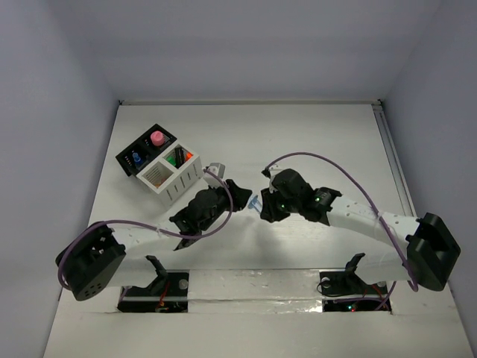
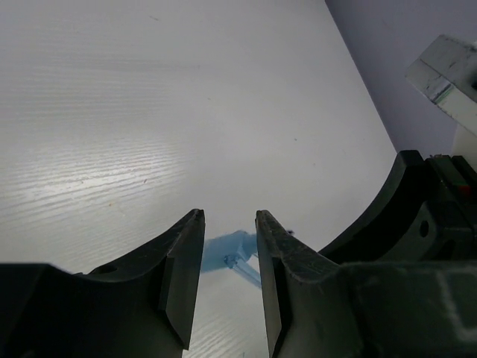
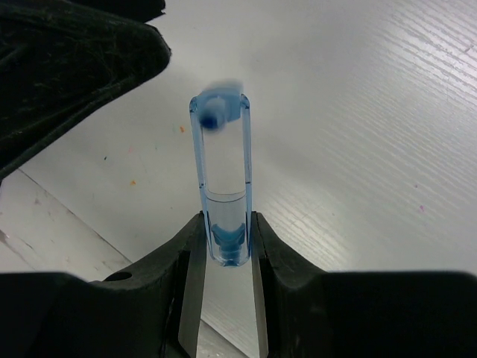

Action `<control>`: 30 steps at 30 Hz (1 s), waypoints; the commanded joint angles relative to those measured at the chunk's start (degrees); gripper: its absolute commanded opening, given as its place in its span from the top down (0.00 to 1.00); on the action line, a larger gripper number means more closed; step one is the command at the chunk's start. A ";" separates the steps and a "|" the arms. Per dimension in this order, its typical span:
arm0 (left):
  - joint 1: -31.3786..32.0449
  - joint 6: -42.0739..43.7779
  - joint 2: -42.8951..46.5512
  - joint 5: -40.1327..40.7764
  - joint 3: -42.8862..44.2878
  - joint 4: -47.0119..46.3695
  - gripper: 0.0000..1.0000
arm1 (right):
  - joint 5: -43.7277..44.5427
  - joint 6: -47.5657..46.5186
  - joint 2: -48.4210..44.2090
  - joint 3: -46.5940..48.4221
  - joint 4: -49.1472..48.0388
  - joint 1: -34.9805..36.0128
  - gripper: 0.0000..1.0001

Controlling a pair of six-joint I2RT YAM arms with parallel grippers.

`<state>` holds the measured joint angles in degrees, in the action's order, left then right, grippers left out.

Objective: Sort the stationery into containers
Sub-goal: Pick up the pen from the center of the board, then close the pen cap on the pen.

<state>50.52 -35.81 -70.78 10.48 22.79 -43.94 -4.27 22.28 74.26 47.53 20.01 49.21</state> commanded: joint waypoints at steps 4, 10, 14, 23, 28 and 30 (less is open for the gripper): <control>-0.16 -2.15 3.98 0.06 -8.45 -8.34 0.70 | 2.78 0.13 -0.26 3.88 3.54 0.54 1.00; -0.16 -3.04 7.41 1.99 -13.64 -10.73 0.69 | 0.23 0.66 0.97 9.23 4.86 0.01 1.00; -0.16 -0.76 7.85 1.30 -14.35 -13.18 0.66 | -4.15 0.83 1.85 12.93 6.53 0.01 1.00; 3.44 6.18 6.89 3.67 -13.74 -20.57 0.51 | -9.61 1.80 2.47 18.21 9.87 0.01 1.00; 3.97 7.60 6.97 4.90 -13.29 -20.57 0.51 | -9.70 1.19 1.33 19.44 12.15 0.01 1.00; 4.50 8.47 7.59 5.25 -13.38 -20.66 0.51 | -9.96 0.83 1.15 19.71 12.86 0.01 1.00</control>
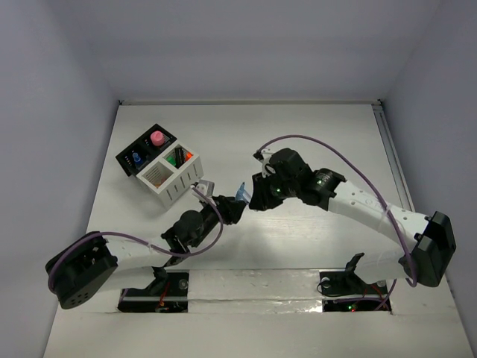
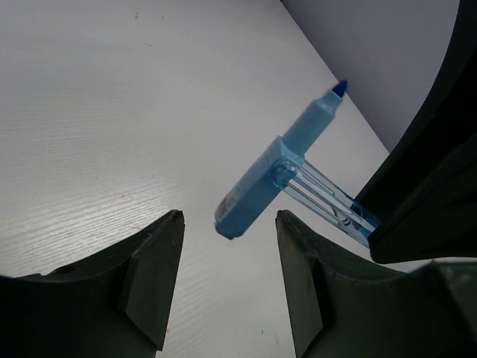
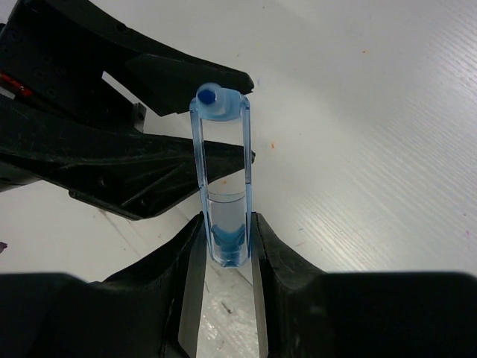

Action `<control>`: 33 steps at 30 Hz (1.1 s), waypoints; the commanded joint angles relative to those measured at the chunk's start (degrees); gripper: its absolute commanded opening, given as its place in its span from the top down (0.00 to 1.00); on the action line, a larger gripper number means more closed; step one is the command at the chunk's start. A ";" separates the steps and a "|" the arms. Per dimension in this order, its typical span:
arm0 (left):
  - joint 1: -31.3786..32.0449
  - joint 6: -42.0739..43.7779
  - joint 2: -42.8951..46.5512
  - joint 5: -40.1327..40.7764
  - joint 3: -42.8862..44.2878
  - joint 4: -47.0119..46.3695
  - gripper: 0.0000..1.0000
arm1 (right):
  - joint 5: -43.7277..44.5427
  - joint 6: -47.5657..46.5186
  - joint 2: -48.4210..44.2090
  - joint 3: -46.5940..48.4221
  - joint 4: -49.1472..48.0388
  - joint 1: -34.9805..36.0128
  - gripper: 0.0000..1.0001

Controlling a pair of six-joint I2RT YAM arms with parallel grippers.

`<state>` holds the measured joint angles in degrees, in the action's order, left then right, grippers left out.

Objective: Sort the stationery into containers
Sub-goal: Close the pen cap on the pen.

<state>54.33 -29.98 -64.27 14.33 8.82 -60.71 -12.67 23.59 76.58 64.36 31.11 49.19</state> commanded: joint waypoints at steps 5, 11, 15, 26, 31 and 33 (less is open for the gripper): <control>5.26 7.21 1.96 6.76 1.81 -2.93 0.53 | -3.41 -1.18 -0.46 3.76 3.87 0.03 1.00; 9.75 10.29 1.96 12.56 3.40 -1.96 0.68 | -4.65 -1.18 -0.37 4.11 4.13 0.03 1.00; 10.36 10.20 2.66 13.53 3.49 -1.34 0.82 | -4.74 -1.27 -0.46 3.93 4.83 0.03 1.00; 10.36 8.97 3.36 13.01 3.05 -0.73 1.00 | -2.19 -1.62 -2.04 5.16 6.68 0.03 1.00; 11.94 7.48 2.57 11.43 2.78 0.76 1.00 | 6.15 -2.76 -2.75 8.93 8.96 0.03 1.00; 12.47 6.69 1.87 11.25 2.87 1.29 1.00 | 9.39 -3.90 -2.83 11.21 9.23 0.03 1.00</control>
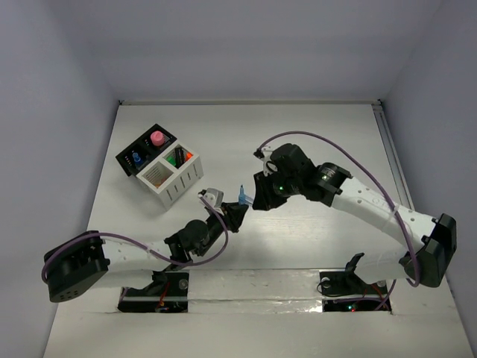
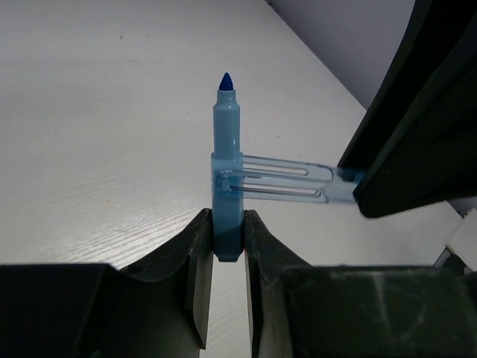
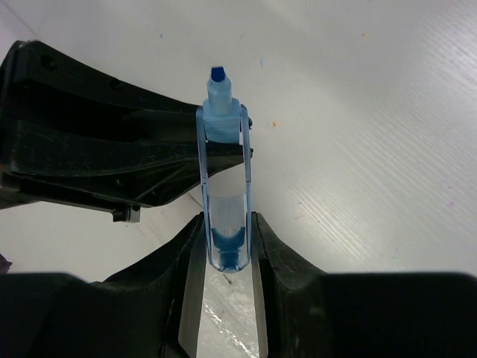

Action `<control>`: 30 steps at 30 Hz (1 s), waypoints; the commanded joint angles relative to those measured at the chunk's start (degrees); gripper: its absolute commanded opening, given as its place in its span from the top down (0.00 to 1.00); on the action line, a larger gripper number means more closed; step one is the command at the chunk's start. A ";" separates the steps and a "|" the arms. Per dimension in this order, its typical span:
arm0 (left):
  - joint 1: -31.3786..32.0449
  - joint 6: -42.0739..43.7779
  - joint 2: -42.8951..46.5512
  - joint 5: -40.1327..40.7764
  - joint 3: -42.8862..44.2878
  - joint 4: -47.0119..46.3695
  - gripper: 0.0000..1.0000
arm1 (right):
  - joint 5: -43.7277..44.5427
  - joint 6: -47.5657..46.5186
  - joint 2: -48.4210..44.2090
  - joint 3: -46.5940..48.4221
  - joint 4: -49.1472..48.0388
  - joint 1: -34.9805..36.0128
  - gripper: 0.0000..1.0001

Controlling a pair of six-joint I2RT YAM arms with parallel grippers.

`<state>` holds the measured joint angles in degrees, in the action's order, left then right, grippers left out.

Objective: Sort the stationery into containers
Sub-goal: Close the pen cap on the pen.

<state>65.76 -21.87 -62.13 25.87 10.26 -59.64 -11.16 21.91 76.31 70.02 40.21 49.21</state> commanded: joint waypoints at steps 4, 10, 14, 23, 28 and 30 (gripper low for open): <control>2.45 -1.78 -1.59 -0.38 1.52 0.75 1.00 | 12.63 -4.06 -1.61 10.13 0.31 0.01 1.00; 4.38 -1.42 -1.07 0.67 1.69 1.63 1.00 | 14.67 -6.96 2.34 16.02 -1.09 0.01 1.00; 4.38 -1.07 0.95 1.03 1.43 2.51 1.00 | 13.27 -8.11 6.73 19.97 -0.30 0.01 1.00; 4.38 0.16 3.24 0.15 1.43 3.03 1.00 | 11.60 -9.69 12.36 24.28 1.01 0.01 1.00; 4.38 0.33 4.38 0.76 1.25 3.21 1.00 | 8.26 -10.22 14.56 25.34 2.24 0.01 1.00; 4.38 0.33 5.00 1.11 1.16 3.39 1.00 | 7.65 -10.22 14.65 24.99 2.25 0.01 1.00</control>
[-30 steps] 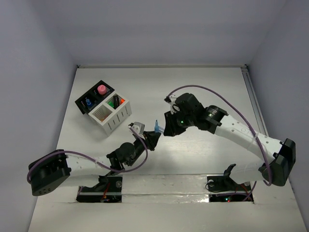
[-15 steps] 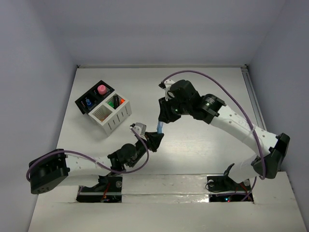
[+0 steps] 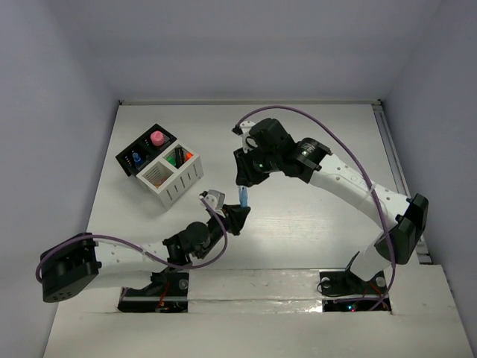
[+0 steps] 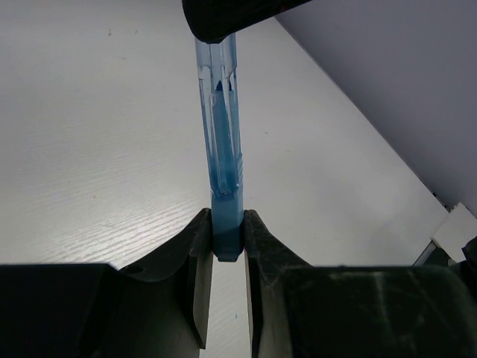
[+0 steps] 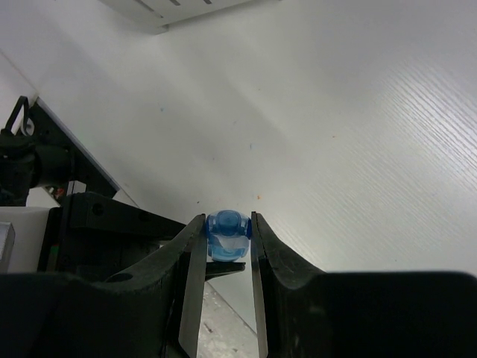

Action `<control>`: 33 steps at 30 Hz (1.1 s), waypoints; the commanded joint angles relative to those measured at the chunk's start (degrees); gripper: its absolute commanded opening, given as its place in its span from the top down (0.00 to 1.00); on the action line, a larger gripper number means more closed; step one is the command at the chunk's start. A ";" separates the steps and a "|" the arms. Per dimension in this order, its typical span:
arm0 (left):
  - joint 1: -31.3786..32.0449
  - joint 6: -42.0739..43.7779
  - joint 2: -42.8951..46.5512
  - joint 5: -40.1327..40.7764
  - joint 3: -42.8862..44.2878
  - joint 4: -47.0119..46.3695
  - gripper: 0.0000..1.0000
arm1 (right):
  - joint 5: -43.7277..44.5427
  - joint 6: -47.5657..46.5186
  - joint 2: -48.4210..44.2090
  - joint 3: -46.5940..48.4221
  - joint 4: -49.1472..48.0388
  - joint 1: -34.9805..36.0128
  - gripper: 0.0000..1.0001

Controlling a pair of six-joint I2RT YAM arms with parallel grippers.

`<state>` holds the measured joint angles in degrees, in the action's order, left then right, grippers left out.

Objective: Sort the stationery into containers
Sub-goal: Close the pen cap on the pen.

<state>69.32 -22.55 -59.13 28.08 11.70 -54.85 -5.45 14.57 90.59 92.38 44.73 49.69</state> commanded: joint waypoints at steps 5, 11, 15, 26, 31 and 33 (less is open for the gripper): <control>0.82 1.10 3.76 0.93 -0.10 0.35 1.00 | 1.15 -2.00 -1.11 -1.22 -3.42 -0.47 1.00; 0.82 1.54 5.78 2.33 0.51 1.68 1.00 | -0.61 -0.42 -3.13 -6.24 -6.14 -0.47 1.00; 0.82 2.24 6.40 3.03 1.65 2.64 1.00 | -2.28 0.99 -4.36 -10.02 -8.69 -0.47 1.00; 0.82 3.65 6.49 5.06 5.17 2.47 1.00 | -1.13 6.00 -10.51 -22.84 -18.27 2.25 1.00; 0.82 4.53 5.79 3.22 6.14 1.85 1.00 | -2.19 6.00 -10.17 -24.61 -19.59 2.78 1.00; 0.82 4.53 5.70 2.51 6.40 1.85 1.00 | -2.63 5.56 -9.64 -24.61 -19.59 2.78 1.00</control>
<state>70.15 -19.27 -54.46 30.37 12.86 -43.35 -7.92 20.78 79.77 69.47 23.35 51.27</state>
